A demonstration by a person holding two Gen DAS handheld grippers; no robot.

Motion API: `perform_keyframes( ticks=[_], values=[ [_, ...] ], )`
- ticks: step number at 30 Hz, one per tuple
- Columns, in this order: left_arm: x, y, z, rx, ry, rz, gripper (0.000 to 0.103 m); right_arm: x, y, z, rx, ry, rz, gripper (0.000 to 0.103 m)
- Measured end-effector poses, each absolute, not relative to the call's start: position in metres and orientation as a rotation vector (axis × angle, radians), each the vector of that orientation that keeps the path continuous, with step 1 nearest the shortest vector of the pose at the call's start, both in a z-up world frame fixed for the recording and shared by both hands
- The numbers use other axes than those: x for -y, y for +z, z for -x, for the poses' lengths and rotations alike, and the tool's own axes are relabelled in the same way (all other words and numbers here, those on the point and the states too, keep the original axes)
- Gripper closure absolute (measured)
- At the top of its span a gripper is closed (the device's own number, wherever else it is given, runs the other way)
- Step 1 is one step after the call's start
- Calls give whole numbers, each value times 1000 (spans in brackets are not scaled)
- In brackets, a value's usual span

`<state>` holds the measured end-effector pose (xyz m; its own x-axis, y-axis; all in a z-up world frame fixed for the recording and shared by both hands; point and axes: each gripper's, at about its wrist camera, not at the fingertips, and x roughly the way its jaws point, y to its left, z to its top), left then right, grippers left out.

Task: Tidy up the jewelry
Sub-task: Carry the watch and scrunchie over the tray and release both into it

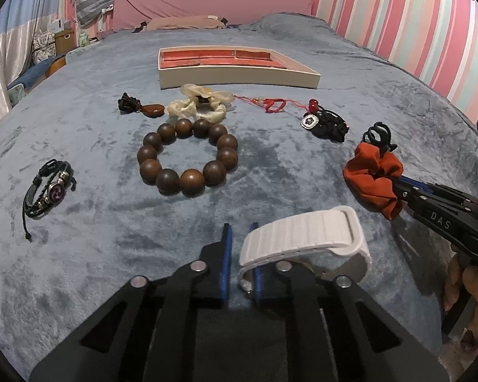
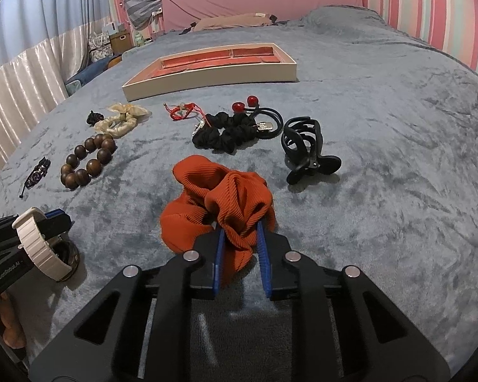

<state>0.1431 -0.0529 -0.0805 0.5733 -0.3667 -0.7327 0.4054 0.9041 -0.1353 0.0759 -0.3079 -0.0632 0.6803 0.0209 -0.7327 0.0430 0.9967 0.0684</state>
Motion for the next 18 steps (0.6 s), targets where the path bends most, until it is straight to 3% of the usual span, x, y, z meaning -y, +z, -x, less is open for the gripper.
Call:
perform_keyframes(
  ticks=[18],
  values=[
    [33,-33,-151,-747,-423,-10,97,313,-20,-76,-722,-9,-86,87]
  ],
)
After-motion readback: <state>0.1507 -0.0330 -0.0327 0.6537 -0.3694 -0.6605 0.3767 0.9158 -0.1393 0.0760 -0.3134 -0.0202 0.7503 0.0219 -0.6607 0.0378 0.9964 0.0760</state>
